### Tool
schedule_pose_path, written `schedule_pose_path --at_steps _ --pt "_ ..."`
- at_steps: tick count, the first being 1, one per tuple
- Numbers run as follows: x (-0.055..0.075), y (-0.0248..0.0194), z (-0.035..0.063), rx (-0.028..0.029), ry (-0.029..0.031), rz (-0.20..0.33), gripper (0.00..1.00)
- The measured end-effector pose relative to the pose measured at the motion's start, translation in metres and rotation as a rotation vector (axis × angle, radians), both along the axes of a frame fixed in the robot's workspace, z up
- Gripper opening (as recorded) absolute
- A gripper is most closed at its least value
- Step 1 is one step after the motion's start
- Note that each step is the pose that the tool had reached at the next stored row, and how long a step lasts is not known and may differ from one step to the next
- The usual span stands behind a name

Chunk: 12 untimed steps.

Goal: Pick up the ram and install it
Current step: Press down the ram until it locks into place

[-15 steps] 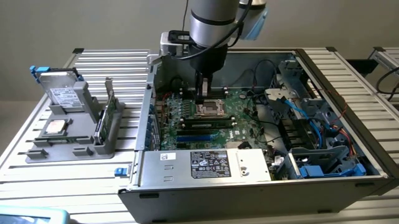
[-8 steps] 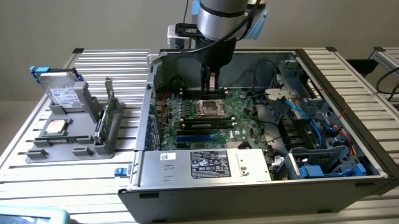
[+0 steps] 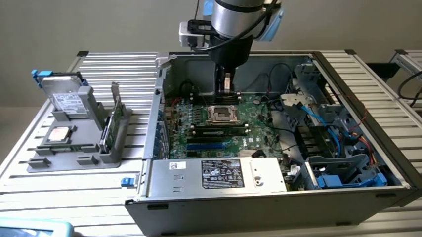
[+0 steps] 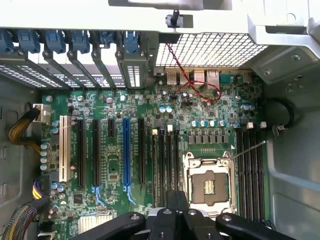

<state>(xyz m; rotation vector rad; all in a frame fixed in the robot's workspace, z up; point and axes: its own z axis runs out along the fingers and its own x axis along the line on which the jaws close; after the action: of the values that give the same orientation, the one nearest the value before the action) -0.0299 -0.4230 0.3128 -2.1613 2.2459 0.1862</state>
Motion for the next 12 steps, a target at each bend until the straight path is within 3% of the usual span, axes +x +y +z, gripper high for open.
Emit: schedule_pose_path --at_steps 12 --pt "0.0 0.0 0.0 -0.0001 0.0 0.0 0.11"
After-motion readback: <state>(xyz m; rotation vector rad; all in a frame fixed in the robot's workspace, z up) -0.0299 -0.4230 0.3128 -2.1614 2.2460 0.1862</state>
